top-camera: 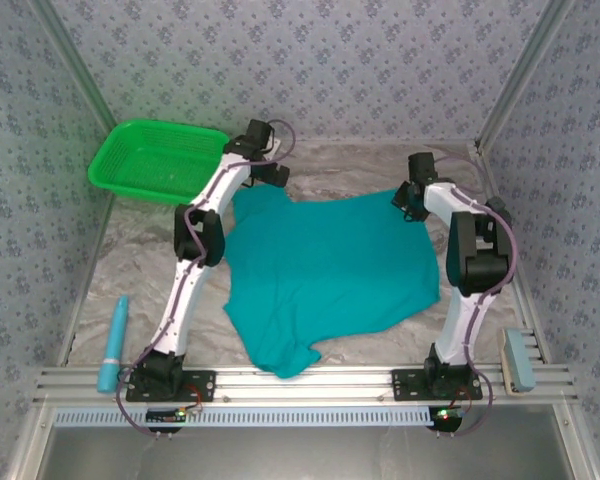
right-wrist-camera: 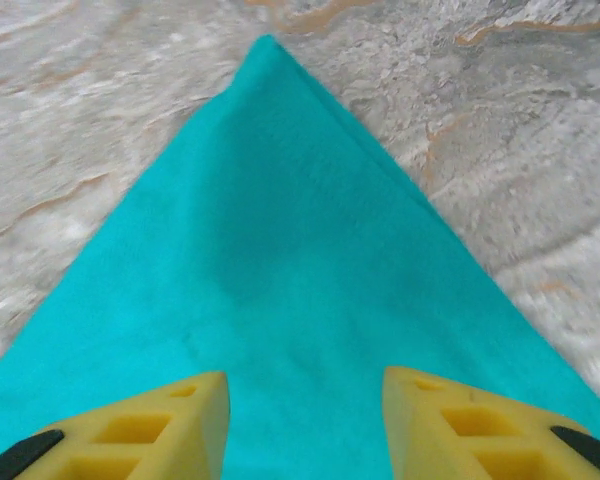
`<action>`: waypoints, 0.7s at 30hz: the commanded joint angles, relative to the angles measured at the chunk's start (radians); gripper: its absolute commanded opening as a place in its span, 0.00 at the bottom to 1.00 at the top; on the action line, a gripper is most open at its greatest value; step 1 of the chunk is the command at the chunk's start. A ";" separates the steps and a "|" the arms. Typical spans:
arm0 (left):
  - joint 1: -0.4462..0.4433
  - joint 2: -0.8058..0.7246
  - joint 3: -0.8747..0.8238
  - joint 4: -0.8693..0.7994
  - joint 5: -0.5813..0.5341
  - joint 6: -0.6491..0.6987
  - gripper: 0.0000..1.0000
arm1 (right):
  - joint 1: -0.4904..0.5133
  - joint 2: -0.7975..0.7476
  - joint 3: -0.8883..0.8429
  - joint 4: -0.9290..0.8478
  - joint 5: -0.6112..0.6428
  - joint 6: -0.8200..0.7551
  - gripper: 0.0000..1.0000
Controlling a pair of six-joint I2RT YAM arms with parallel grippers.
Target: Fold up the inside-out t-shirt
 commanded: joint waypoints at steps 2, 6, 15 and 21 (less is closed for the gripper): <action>-0.070 -0.270 -0.148 -0.038 0.023 -0.058 1.00 | 0.036 -0.242 -0.101 -0.138 0.034 -0.044 0.47; -0.090 -0.501 -0.516 0.035 0.056 -0.306 1.00 | 0.126 -0.399 -0.252 -0.117 -0.074 -0.149 0.46; -0.043 -0.662 -1.001 0.236 0.185 -0.584 1.00 | 0.368 -0.429 -0.262 -0.030 -0.027 -0.255 0.46; -0.028 -0.402 -0.741 0.106 0.067 -0.517 0.98 | 0.353 -0.424 -0.276 0.019 -0.041 -0.246 0.45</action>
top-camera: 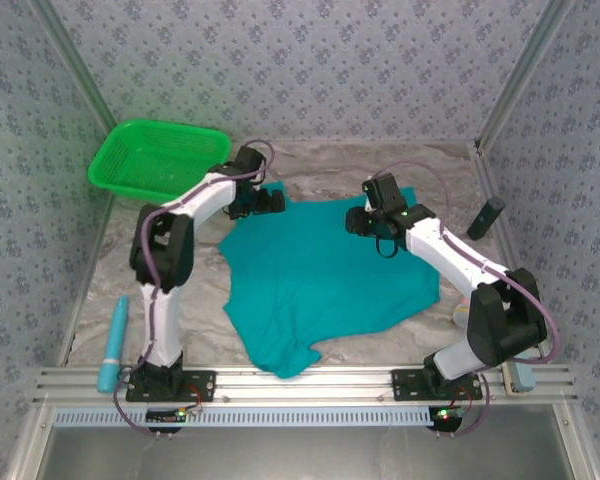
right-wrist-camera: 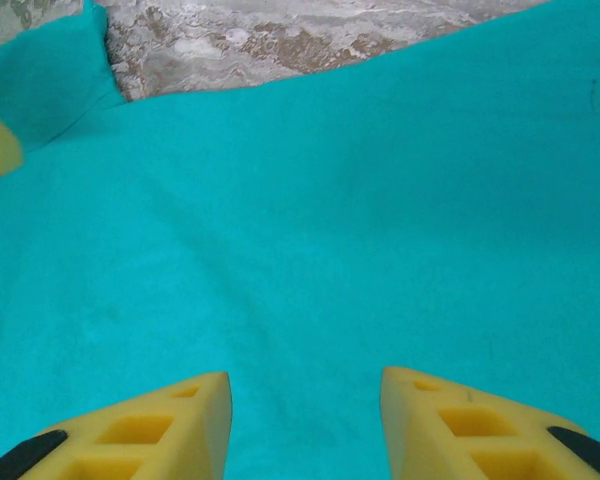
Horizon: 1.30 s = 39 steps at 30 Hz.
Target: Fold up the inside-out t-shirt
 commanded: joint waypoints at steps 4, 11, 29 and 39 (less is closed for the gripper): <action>0.022 0.204 0.283 -0.149 -0.046 0.006 0.90 | -0.042 0.018 -0.017 0.022 -0.003 -0.028 0.45; 0.025 0.470 0.738 -0.289 -0.009 0.248 0.92 | -0.139 0.053 -0.025 0.016 -0.044 -0.018 0.46; -0.059 0.214 0.641 -0.238 -0.010 0.391 0.97 | -0.267 -0.008 -0.047 -0.343 0.189 0.292 0.56; -0.124 -0.159 -0.151 0.045 -0.113 0.137 0.98 | -0.307 -0.423 -0.408 -0.474 0.145 0.541 0.46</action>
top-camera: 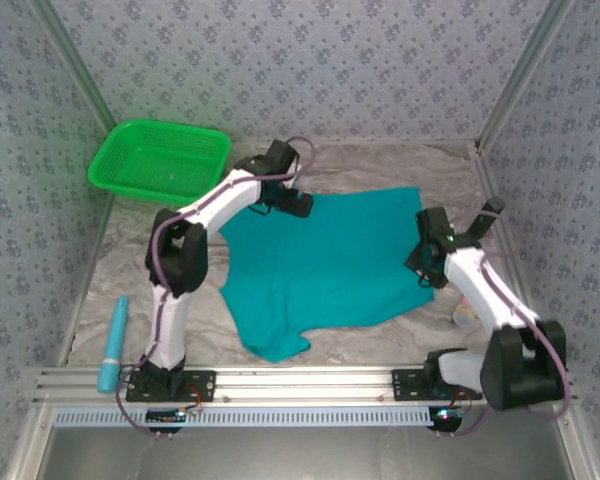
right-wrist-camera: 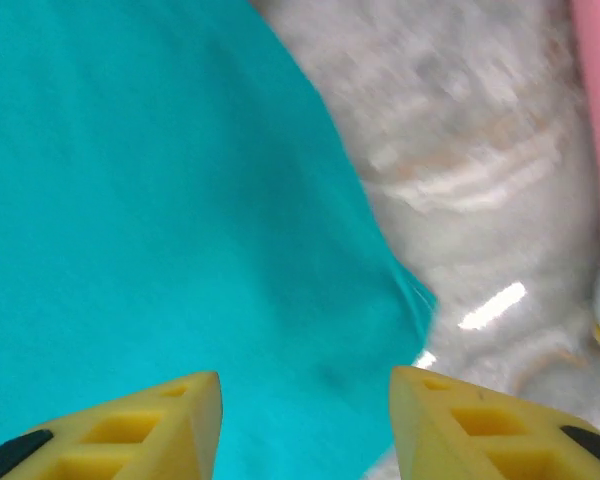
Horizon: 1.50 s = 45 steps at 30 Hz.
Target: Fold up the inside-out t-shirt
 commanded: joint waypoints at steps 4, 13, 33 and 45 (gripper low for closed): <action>0.076 0.078 -0.118 0.039 -0.124 -0.080 0.94 | -0.101 -0.051 -0.130 -0.005 -0.037 0.070 0.41; 0.119 0.273 0.112 -0.100 -0.207 0.062 0.89 | -0.159 0.084 -0.192 0.192 -0.035 0.058 0.13; 0.093 0.377 0.608 -0.226 -0.122 0.180 0.97 | -0.100 0.054 -0.096 0.099 -0.194 -0.089 0.37; 0.053 0.086 0.004 0.002 -0.092 0.102 0.98 | -0.003 0.113 -0.156 0.121 0.017 0.008 0.00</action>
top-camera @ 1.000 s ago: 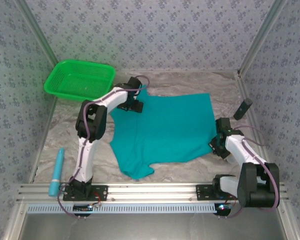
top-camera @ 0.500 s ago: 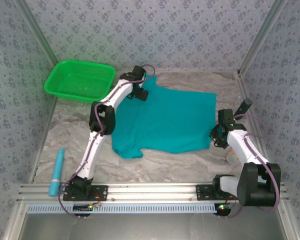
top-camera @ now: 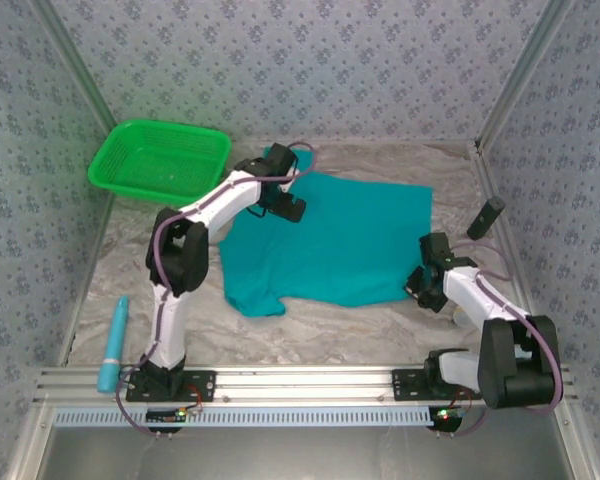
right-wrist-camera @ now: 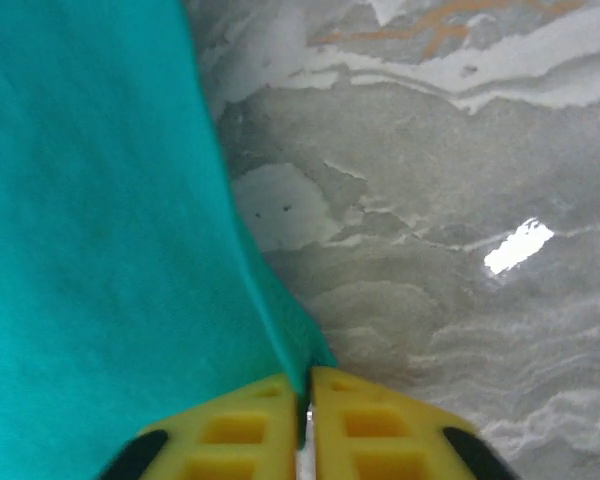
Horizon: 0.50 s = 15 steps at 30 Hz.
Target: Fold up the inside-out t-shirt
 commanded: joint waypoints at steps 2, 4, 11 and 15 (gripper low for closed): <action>0.048 0.050 -0.060 0.046 -0.036 -0.032 0.98 | 0.033 -0.049 0.042 -0.144 0.197 0.034 0.00; 0.067 0.083 -0.050 0.037 -0.052 -0.033 0.98 | 0.035 -0.072 0.076 -0.212 0.256 0.025 0.00; 0.113 0.117 -0.049 0.034 -0.077 0.010 0.98 | 0.119 -0.153 0.261 -0.404 0.548 -0.076 0.00; 0.119 0.151 -0.020 0.046 -0.062 0.052 0.98 | 0.097 -0.127 0.289 -0.183 0.386 -0.339 0.00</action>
